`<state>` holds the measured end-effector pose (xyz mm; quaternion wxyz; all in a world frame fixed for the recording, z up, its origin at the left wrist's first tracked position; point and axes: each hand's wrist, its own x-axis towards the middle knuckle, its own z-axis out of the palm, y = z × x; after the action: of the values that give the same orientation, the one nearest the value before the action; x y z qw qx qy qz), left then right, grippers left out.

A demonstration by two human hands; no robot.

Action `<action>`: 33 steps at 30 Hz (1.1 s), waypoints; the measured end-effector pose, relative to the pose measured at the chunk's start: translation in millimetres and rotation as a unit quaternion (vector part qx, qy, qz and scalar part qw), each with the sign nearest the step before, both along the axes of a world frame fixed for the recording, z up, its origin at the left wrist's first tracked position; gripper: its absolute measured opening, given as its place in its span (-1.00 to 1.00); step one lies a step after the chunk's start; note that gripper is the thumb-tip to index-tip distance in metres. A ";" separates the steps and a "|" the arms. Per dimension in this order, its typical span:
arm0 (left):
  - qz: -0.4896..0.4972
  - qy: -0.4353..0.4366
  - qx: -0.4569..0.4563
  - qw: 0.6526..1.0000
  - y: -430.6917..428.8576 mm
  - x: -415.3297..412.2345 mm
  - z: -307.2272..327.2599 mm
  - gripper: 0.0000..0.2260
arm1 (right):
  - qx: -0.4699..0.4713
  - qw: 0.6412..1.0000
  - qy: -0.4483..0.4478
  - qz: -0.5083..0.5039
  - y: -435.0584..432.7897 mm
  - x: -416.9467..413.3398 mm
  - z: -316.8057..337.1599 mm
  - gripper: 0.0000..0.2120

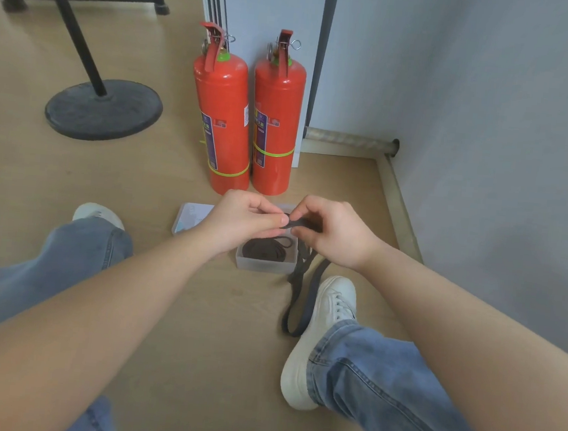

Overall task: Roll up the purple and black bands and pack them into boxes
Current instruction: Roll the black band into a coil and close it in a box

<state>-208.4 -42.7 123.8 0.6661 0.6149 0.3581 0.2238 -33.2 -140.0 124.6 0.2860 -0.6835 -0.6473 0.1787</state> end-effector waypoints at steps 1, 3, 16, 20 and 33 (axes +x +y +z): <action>-0.003 -0.010 -0.008 1.000 -0.4 -0.2 0.4 -0.89 | 0.001 1.000 0.001 -0.002 -0.2 -0.2 0.9 -0.88; 0.002 -0.030 -0.021 0.999 -0.3 -0.6 0.3 -0.85 | 0.006 1.000 0.004 -0.010 -0.4 -1.4 3.5 -0.90; -0.116 0.130 0.094 0.980 4.0 -5.3 0.0 -0.91 | 0.018 0.999 0.025 -0.034 -18.5 -8.8 -17.7 -0.87; -0.128 0.166 0.187 0.960 -2.1 -5.0 -5.8 -0.88 | 0.024 0.997 0.039 -0.055 -20.5 -11.4 -21.8 -0.87; -0.020 0.070 0.117 0.990 -16.2 2.4 -15.7 -0.70 | 0.017 0.965 0.231 -0.120 -13.4 -8.7 -26.7 -0.93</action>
<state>-206.0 -58.9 108.1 0.5671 0.7097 0.3629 0.2076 -41.9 -153.3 97.9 0.4589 -0.6911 -0.4801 0.2853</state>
